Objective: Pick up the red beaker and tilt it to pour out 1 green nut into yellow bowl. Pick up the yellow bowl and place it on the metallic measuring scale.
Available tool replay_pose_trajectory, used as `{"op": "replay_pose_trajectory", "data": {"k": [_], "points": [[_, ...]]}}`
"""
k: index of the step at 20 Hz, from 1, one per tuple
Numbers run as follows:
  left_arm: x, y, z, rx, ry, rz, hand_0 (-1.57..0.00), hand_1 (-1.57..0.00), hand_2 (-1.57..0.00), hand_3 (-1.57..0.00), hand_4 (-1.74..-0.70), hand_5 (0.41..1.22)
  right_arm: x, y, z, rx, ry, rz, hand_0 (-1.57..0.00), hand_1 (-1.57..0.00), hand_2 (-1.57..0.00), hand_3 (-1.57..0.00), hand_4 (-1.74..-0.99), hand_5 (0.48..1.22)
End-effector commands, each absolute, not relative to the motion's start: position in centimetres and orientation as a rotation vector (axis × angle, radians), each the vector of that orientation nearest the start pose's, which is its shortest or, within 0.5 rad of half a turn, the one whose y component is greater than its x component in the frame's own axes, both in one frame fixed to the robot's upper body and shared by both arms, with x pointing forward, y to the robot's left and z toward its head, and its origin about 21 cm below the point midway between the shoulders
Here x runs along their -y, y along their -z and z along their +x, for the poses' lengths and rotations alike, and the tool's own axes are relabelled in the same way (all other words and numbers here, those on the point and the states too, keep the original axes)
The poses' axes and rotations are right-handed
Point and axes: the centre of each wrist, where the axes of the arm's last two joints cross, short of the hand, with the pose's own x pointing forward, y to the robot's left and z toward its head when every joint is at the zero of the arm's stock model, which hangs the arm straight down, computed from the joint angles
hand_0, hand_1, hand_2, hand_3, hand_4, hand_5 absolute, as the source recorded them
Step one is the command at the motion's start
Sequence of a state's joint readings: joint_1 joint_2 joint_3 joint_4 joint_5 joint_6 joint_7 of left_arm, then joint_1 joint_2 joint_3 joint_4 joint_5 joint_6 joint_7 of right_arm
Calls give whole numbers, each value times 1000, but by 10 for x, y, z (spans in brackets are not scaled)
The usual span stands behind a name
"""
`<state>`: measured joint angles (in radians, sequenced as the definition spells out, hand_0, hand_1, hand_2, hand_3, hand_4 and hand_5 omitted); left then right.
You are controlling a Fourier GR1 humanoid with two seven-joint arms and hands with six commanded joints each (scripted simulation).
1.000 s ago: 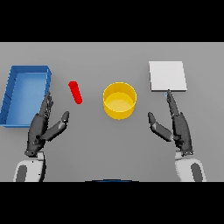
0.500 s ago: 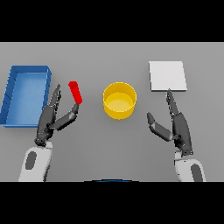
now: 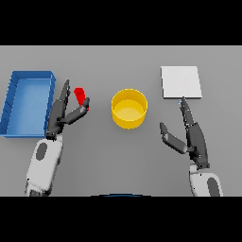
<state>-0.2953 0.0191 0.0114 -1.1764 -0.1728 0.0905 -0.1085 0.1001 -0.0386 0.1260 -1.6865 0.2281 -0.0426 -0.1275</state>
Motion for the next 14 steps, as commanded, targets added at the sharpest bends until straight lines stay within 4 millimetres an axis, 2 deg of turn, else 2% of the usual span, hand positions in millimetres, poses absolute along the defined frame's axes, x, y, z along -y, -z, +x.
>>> {"op": "replay_pose_trajectory", "data": {"k": [1, 8, 12, 13, 14], "points": [[-202, 25, 320, 1579, 204, 138, 1, 1, 1, 1, -1183, 631, 216, -7, 225, 1719, -241, -166, 1, 1, 1, 1, -1245, 670], [-185, 30, 345, 1604, 266, 168, 1, 1, 1, 1, -1256, 664, 216, -9, 223, 1720, -237, -141, 1, 1, 1, 1, -1264, 690], [-178, 30, 358, 1601, 284, 178, 1, 1, 1, 1, -1259, 684, 219, -8, 223, 1717, -242, -152, 1, 1, 1, 1, -1261, 690], [-183, 32, 360, 1609, 277, 184, 1, 1, 1, 1, -1271, 692, 220, -7, 223, 1723, -242, -149, 1, 1, 1, 1, -1265, 691], [-179, 35, 361, 1625, 265, 187, 1, -24, -41, 1, -1297, 715, 218, -7, 222, 1723, -243, -152, 1, 1, 1, 1, -1259, 691]]}}
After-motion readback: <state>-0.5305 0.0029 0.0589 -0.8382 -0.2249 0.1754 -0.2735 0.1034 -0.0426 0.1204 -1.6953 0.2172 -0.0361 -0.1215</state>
